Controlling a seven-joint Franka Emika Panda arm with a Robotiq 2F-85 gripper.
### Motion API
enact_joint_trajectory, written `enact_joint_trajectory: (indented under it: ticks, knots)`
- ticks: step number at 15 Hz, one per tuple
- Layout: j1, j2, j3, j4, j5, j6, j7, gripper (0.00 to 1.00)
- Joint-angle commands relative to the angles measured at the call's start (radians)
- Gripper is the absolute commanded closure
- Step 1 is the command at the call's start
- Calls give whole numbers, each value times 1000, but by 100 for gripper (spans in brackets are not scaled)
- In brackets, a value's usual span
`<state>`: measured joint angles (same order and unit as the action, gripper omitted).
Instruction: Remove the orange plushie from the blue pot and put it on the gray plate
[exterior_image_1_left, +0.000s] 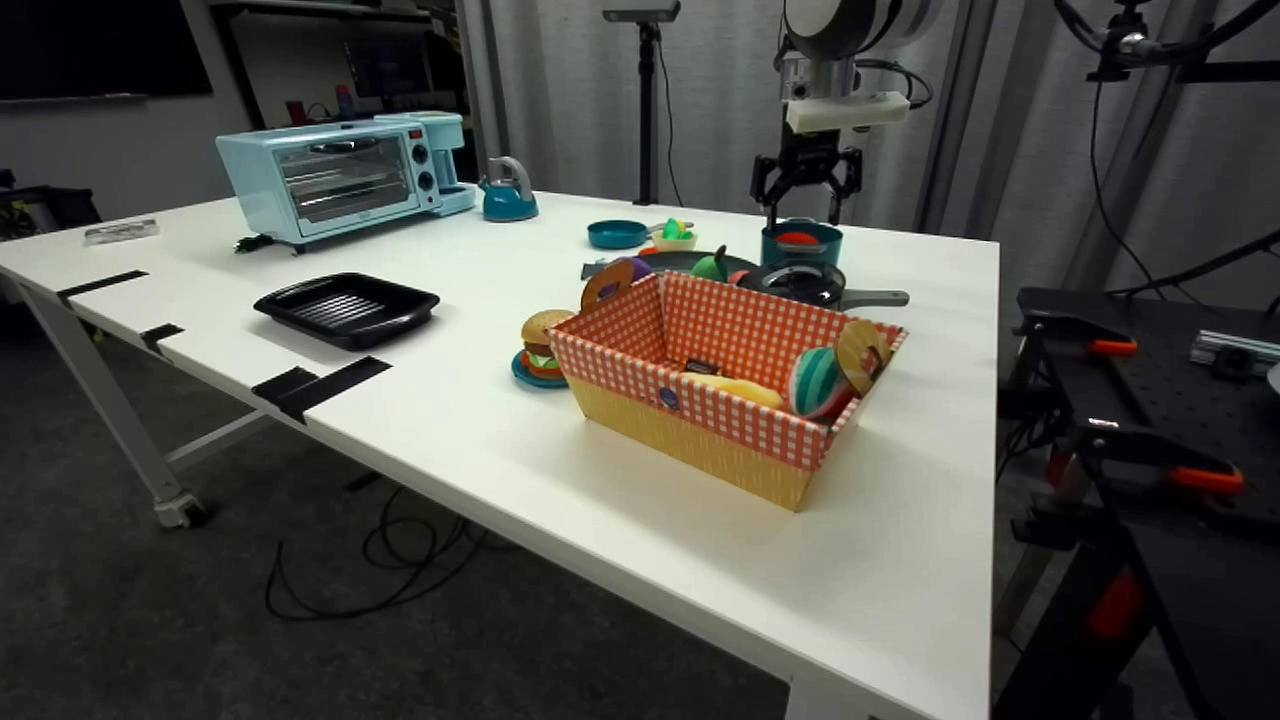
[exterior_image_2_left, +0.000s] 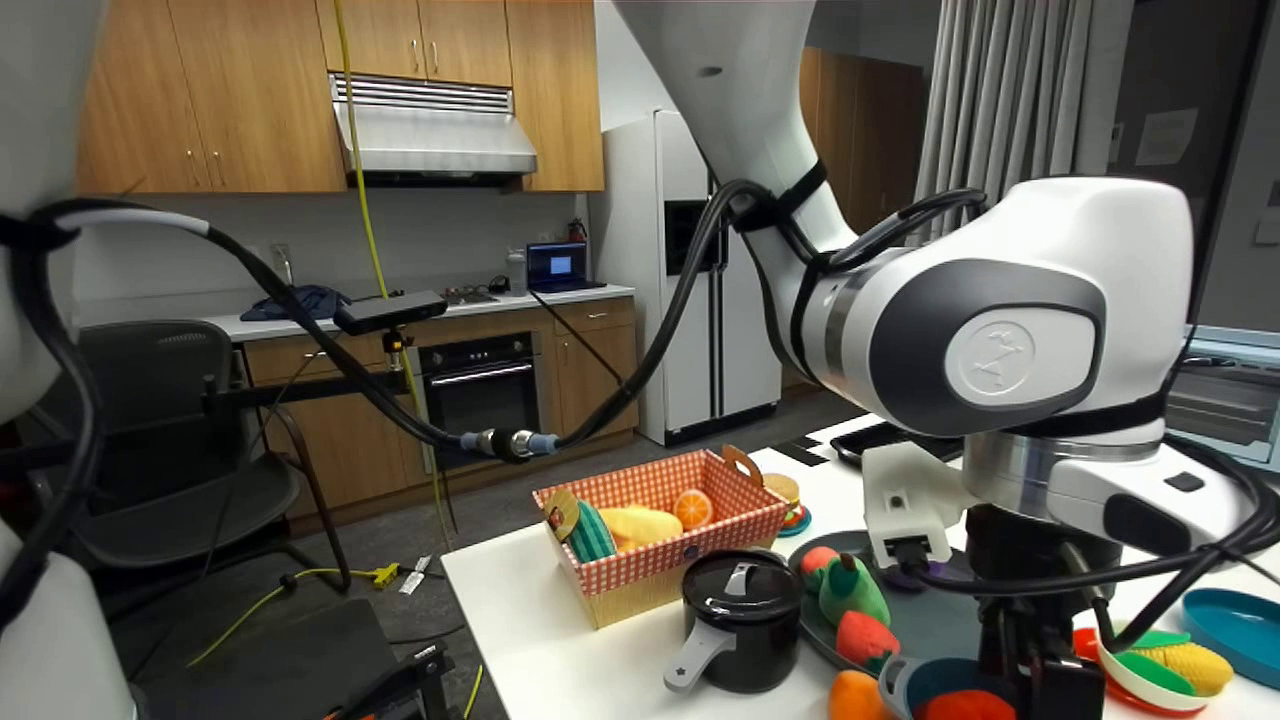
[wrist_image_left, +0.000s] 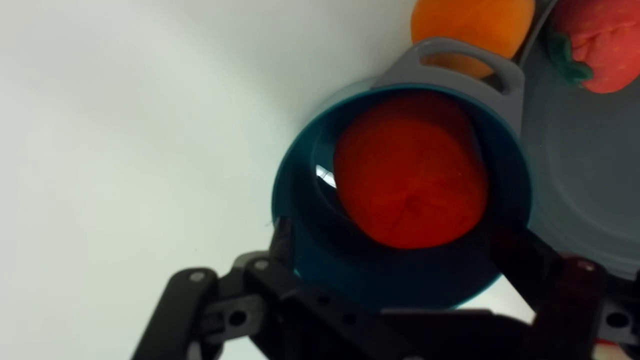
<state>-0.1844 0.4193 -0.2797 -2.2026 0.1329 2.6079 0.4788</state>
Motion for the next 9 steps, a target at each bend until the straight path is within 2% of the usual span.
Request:
enact_joint_trajectory:
  ticks: [1,2,3,8,9]
  knots:
    - [-3,34,5,51,29,-34,-2,0]
    - [-3,42,8,59,32,-35,-3,25]
    - [-3,50,10,65,32,-38,-3,26]
    - [-2,82,18,96,33,-50,-3,67]
    - [-2,86,19,103,34,-55,-3,65]
